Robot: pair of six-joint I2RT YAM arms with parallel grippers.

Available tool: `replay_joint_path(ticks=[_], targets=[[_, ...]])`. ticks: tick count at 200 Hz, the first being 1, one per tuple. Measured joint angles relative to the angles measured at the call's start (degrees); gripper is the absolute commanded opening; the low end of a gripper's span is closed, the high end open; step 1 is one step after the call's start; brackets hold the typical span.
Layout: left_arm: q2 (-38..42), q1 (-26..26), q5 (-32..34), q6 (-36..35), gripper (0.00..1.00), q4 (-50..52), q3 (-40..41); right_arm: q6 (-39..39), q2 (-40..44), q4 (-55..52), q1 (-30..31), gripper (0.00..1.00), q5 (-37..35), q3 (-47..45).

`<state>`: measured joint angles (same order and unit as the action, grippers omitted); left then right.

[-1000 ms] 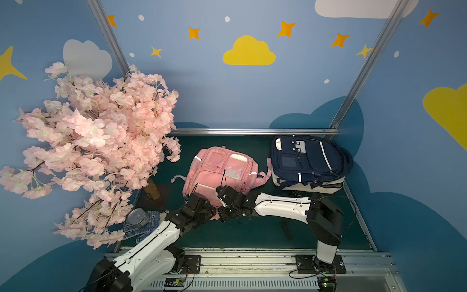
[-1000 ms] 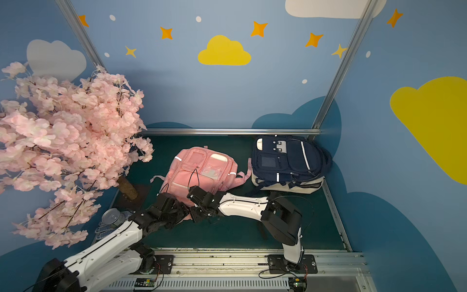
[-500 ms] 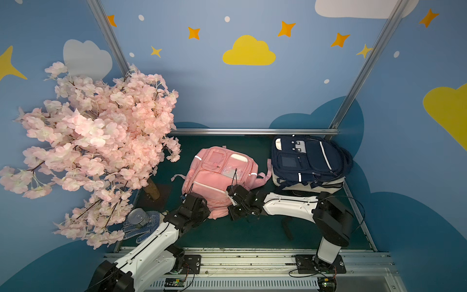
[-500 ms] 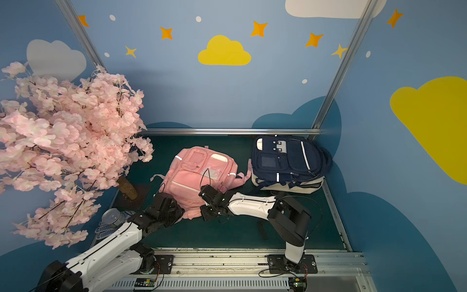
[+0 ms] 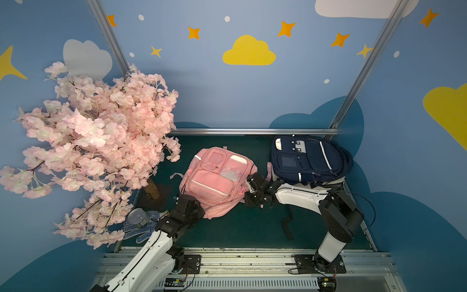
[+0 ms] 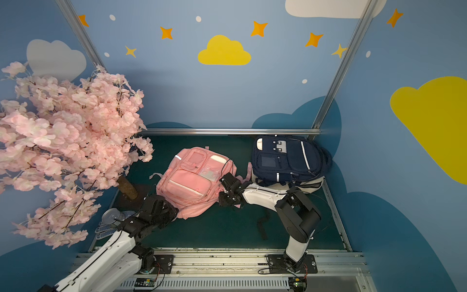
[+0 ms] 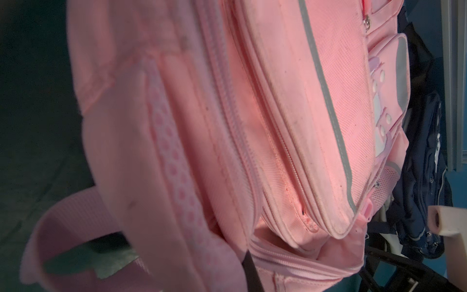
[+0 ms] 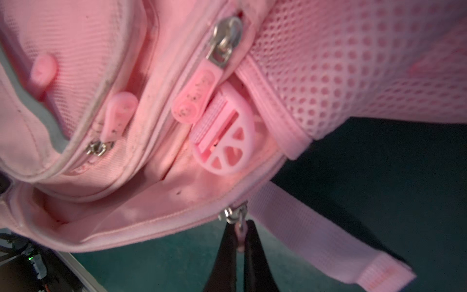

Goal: Zip up the backpack
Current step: Adjust the backpack at the center of the board.

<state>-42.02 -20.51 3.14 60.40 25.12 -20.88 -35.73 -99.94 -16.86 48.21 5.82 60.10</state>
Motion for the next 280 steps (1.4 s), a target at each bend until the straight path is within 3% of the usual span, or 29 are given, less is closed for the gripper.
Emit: replay_joint_path(ticks=[50,80,102,142,193,220,235,248,280], targets=[[-1.6,0.1,-0.6,-3.4,0.03,2.1,-3.6,1.4,0.2,0.0,-0.9,0.0,0.0,0.0],[-5.1,0.1,-0.7,-9.0,0.02,4.6,-10.6,4.4,4.0,-0.9,-0.4,0.44,-2.1,-0.2],[-9.5,-1.7,0.4,-14.8,0.03,7.8,-19.3,7.4,11.6,-1.3,-0.4,0.62,-3.5,-1.5],[-18.7,-9.0,3.9,-27.1,0.03,13.0,-38.7,12.5,26.3,-0.3,-0.4,0.69,-9.4,-3.0],[-27.5,-15.6,5.7,-46.5,0.05,19.5,-61.2,26.2,40.8,12.6,-0.5,0.74,-16.2,-13.3],[-33.1,-17.5,4.9,-57.6,0.04,24.5,-75.3,33.1,42.9,16.2,-0.9,0.75,-16.7,-12.5],[-35.2,-18.2,3.8,-63.5,0.11,26.4,-81.5,35.9,42.8,16.4,-0.9,0.77,-16.8,-10.2],[-36.0,-18.9,2.4,-68.4,0.14,27.8,-85.0,38.0,42.7,16.5,-1.2,0.78,-16.8,-7.8],[-35.8,-20.9,-0.7,-79.0,0.12,31.1,-89.1,41.9,43.1,16.6,-3.0,0.82,-16.4,-3.9]])
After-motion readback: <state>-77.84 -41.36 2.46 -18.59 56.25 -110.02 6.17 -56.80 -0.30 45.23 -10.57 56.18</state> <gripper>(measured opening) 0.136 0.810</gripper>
